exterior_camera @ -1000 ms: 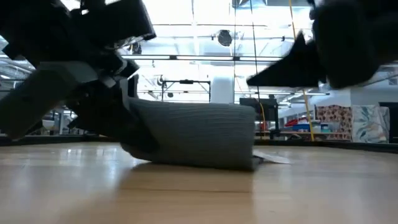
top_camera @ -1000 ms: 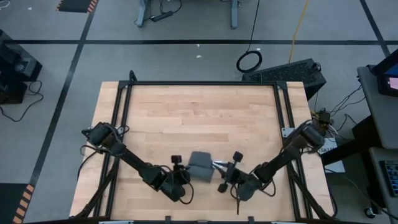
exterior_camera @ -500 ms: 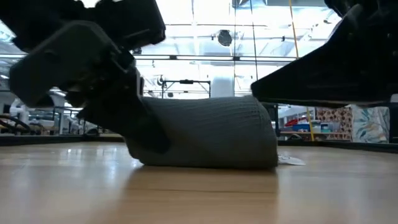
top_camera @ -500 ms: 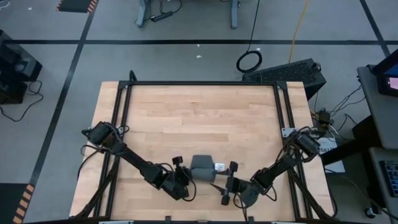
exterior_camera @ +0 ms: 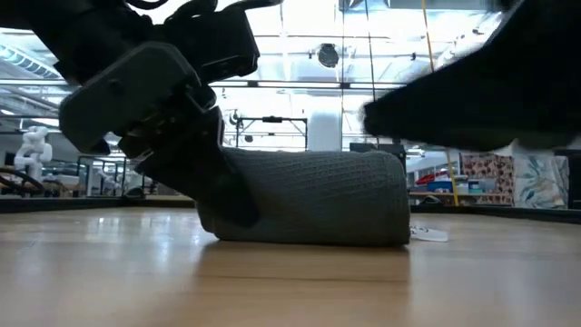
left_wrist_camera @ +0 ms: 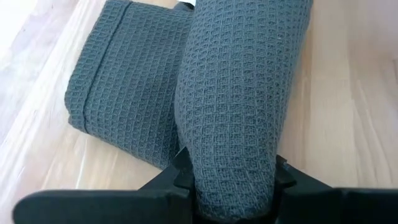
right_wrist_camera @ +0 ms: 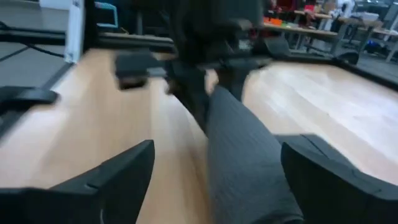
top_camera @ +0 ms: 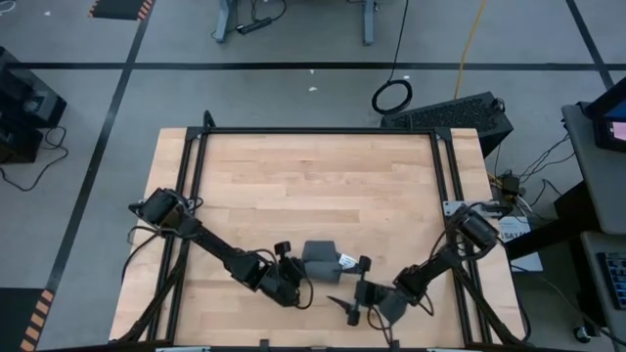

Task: Roll towel into tight, uniform cylinder
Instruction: Roll the towel

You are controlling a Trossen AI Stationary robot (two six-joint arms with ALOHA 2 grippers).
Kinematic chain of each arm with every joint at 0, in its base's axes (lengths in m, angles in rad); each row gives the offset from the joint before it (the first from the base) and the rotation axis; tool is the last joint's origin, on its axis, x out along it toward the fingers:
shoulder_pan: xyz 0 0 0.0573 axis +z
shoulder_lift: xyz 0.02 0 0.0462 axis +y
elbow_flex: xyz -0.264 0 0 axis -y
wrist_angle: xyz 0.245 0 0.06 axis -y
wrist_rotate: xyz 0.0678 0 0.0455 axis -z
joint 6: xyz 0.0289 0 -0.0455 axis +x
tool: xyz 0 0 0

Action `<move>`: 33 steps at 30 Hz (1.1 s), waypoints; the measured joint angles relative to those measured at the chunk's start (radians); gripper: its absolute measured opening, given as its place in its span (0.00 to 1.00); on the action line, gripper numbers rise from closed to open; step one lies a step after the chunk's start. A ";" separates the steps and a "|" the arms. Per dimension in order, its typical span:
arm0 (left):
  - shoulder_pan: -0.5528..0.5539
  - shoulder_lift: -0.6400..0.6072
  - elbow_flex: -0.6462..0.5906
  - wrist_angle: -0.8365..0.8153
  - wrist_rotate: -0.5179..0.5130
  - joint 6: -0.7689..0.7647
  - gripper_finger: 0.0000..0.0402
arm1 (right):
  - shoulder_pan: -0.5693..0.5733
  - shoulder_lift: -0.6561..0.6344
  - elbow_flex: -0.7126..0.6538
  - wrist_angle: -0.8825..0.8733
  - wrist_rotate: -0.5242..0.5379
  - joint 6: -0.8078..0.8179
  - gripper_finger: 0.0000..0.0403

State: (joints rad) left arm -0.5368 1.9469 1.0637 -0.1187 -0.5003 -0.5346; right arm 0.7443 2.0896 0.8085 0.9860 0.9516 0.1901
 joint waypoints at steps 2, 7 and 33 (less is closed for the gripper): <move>0.002 0.000 0.000 0.001 0.000 0.001 0.22 | 0.025 -0.027 0.002 -0.024 0.043 -0.001 0.84; 0.005 0.000 0.000 0.001 0.002 0.000 0.22 | 0.026 -0.040 0.002 -0.052 0.119 -0.057 0.84; -0.006 0.002 -0.002 -0.023 -0.051 0.042 0.40 | -0.115 -0.014 0.004 -0.277 -0.106 0.589 0.18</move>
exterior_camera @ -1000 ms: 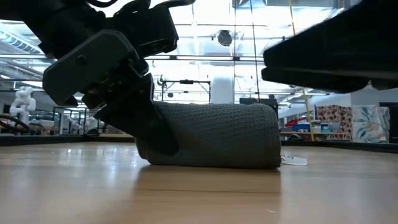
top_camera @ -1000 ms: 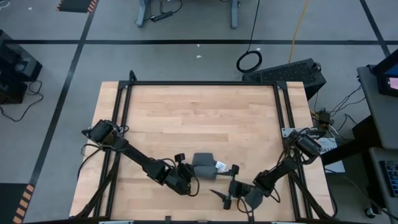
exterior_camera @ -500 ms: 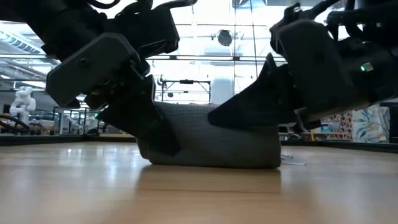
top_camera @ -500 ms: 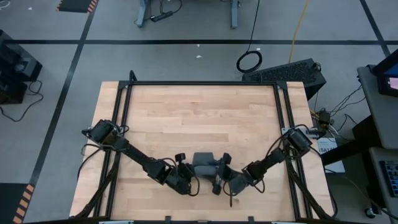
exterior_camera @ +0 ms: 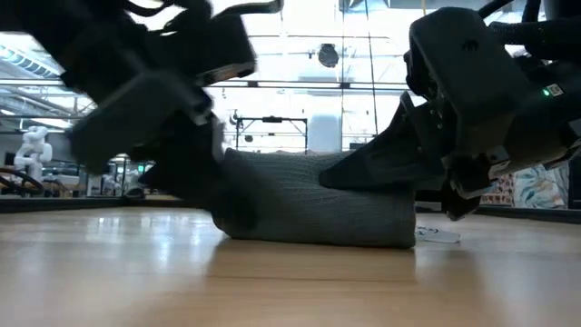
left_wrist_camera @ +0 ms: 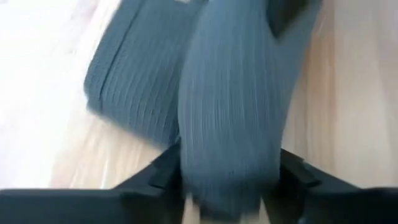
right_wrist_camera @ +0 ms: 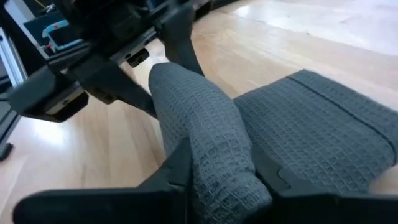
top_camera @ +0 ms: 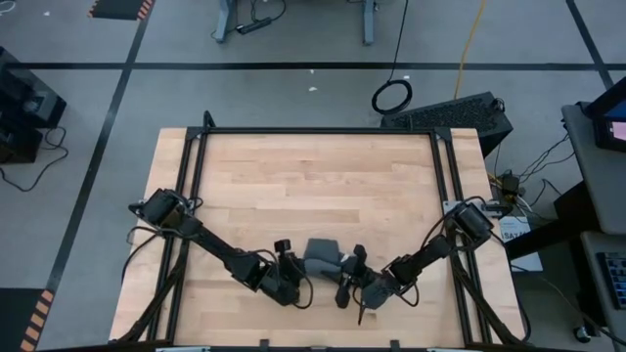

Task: Roll towel into tight, uniform cylinder
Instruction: Roll the towel

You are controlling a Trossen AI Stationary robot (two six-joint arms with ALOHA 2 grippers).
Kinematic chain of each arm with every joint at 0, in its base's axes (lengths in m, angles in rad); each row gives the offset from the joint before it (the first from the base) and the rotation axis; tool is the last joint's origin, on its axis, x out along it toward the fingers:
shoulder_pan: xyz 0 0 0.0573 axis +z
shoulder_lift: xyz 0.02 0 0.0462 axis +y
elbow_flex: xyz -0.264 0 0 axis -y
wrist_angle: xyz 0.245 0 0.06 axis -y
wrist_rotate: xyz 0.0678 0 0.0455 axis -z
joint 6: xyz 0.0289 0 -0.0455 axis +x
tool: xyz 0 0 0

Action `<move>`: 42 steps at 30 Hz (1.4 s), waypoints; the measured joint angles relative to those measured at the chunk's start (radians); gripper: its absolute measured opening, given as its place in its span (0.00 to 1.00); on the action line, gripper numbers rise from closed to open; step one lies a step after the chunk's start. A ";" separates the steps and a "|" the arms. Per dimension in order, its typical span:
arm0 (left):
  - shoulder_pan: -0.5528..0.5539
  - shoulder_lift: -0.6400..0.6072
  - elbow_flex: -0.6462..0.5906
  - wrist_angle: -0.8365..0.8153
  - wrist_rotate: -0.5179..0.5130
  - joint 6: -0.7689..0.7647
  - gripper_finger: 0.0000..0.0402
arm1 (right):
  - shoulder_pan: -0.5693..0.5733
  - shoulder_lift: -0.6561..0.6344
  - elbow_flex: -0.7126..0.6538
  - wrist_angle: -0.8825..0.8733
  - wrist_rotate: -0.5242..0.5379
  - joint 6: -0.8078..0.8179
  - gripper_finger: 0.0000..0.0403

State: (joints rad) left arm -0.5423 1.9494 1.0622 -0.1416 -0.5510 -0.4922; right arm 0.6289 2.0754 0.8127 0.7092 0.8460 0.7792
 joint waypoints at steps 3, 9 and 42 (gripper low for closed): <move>-0.028 -0.020 -0.003 -0.106 -0.025 0.024 0.52 | 0.001 -0.001 0.000 -0.009 -0.014 0.043 0.19; -0.123 -0.066 -0.006 -0.233 -0.251 0.004 0.73 | 0.002 -0.001 -0.001 -0.014 -0.024 0.145 0.25; -0.072 0.091 -0.043 0.301 -0.209 0.808 0.41 | -0.001 0.002 -0.004 0.020 -0.091 0.275 0.23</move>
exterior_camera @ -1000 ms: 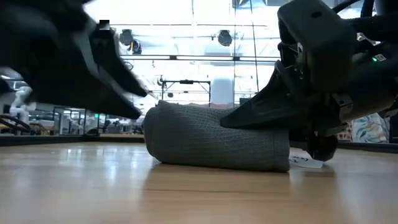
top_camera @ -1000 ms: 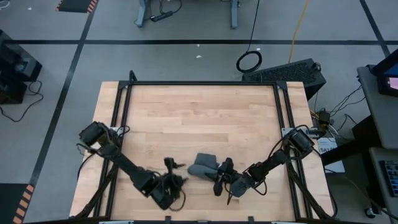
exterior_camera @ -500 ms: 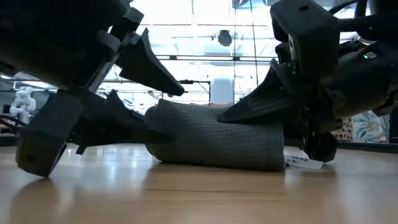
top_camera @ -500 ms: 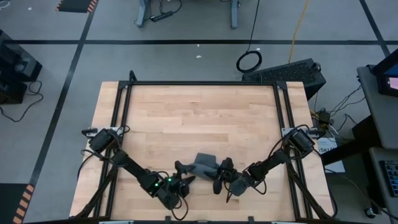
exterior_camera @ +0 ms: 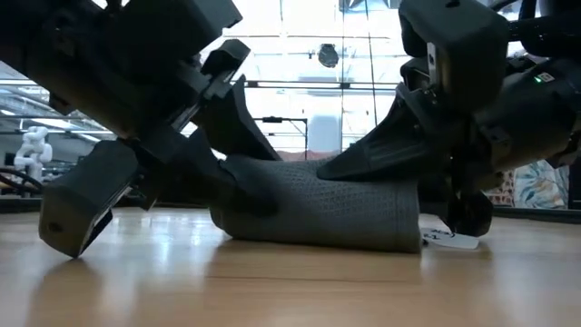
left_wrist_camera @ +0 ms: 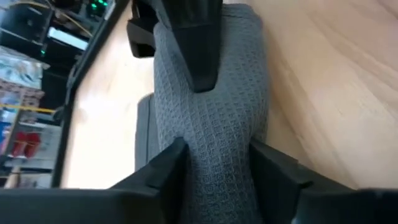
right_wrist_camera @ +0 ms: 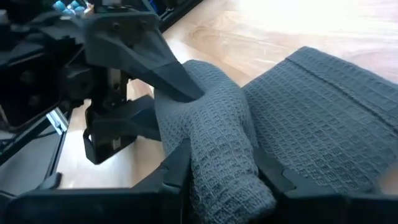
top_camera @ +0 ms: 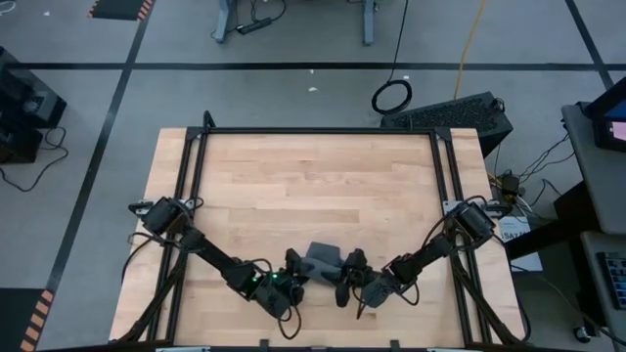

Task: Roll towel into tight, uniform cylinder
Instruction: Roll the towel

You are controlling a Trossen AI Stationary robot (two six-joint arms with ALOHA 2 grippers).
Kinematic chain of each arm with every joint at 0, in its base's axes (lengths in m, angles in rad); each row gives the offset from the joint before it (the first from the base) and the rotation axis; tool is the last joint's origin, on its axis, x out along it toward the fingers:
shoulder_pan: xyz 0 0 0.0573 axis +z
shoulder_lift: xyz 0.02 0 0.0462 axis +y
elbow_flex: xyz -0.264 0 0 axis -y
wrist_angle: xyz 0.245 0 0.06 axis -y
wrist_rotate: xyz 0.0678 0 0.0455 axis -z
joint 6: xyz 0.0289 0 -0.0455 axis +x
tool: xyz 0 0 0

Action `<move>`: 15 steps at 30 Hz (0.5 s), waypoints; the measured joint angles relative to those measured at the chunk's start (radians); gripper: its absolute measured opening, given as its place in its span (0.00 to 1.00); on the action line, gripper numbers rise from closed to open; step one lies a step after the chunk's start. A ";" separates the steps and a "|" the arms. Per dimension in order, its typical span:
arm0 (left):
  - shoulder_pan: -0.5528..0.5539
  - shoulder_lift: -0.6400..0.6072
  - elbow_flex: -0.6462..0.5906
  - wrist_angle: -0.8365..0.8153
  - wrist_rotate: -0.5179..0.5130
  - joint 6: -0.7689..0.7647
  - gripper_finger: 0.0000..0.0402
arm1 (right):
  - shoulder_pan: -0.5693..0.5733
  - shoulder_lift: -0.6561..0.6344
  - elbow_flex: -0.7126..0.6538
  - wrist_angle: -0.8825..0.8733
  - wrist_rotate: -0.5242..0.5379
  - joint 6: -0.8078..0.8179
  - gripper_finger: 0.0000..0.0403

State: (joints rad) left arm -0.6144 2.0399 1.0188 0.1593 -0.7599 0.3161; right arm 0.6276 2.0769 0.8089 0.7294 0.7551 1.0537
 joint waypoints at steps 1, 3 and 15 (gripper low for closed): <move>0.003 -0.004 0.000 -0.011 0.010 -0.016 0.38 | 0.001 0.000 0.000 0.003 0.000 -0.011 0.23; 0.015 -0.018 0.001 -0.046 0.054 -0.043 0.34 | 0.002 -0.003 0.001 0.005 -0.006 -0.036 0.24; 0.059 -0.109 -0.002 -0.120 0.267 -0.074 0.20 | 0.035 -0.090 -0.002 -0.042 -0.074 -0.517 0.53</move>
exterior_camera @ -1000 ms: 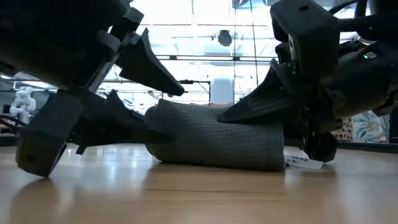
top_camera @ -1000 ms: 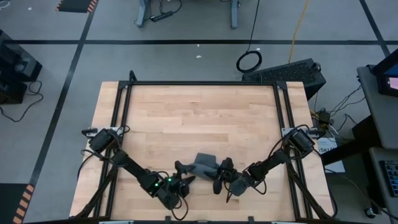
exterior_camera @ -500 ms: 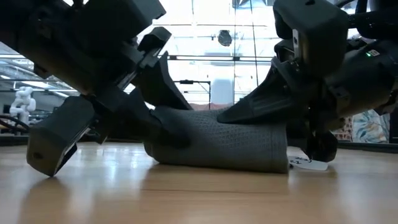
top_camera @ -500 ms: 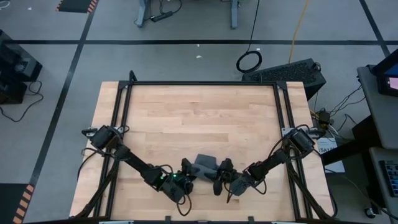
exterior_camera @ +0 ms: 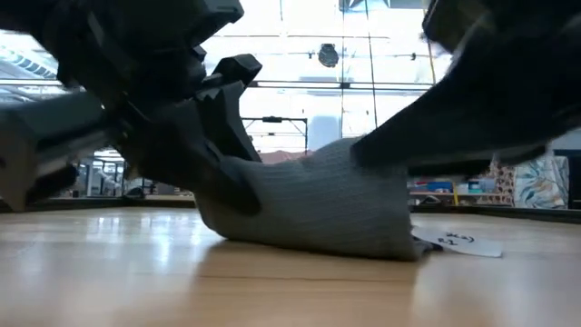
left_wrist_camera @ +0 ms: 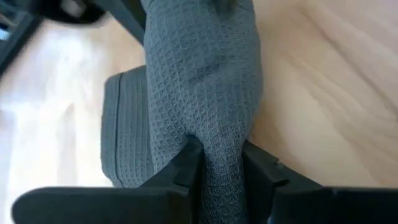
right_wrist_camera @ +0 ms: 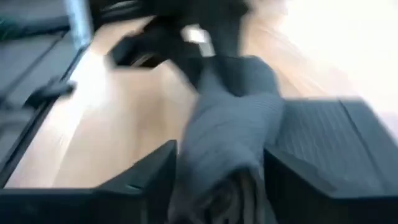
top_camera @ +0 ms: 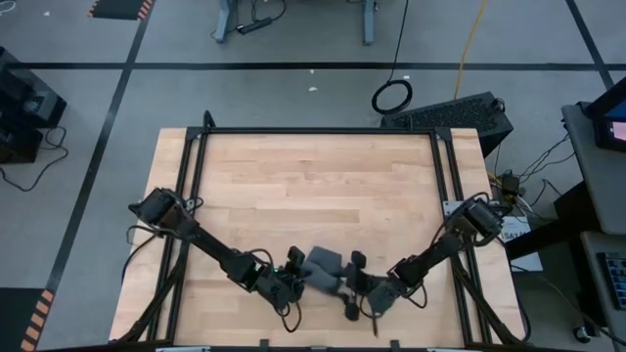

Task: Roll towel into tight, uniform cylinder
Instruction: Roll the towel

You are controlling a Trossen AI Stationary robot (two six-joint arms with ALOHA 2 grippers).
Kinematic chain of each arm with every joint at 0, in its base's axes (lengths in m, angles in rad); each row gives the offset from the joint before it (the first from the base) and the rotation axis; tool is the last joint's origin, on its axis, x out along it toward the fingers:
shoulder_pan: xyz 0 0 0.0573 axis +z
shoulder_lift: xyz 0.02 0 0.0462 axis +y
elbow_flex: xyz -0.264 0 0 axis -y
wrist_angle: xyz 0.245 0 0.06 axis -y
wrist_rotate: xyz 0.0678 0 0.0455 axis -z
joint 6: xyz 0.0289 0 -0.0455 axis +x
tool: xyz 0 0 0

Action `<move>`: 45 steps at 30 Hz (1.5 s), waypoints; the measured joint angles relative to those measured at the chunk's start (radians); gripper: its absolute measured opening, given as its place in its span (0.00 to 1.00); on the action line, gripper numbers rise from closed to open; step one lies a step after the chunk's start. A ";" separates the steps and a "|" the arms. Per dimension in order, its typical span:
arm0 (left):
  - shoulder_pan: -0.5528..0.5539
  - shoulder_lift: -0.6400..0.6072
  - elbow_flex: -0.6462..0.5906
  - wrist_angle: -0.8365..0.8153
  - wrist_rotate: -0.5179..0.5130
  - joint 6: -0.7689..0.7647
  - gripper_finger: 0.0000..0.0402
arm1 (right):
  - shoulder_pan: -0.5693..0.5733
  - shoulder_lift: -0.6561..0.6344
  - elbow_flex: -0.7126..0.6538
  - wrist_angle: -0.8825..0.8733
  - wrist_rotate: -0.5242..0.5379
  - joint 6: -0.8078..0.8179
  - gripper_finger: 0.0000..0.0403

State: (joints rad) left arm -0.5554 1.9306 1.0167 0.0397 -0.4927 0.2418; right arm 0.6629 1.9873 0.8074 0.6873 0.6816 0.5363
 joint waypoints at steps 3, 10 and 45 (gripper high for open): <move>0.013 -0.013 0.022 -0.057 0.058 -0.020 0.20 | 0.035 -0.040 0.000 0.002 0.004 -0.123 0.65; 0.067 -0.015 0.073 -0.136 0.191 -0.043 0.19 | 0.111 -0.029 0.071 -0.056 0.112 -0.261 0.77; 0.207 -0.122 0.101 -0.265 0.346 -0.158 0.48 | 0.082 0.166 0.346 -0.753 0.268 0.545 0.42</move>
State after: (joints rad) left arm -0.3489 1.8083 1.1179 -0.2257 -0.1470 0.0837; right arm 0.7450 2.1532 1.1531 -0.0653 0.9496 1.0817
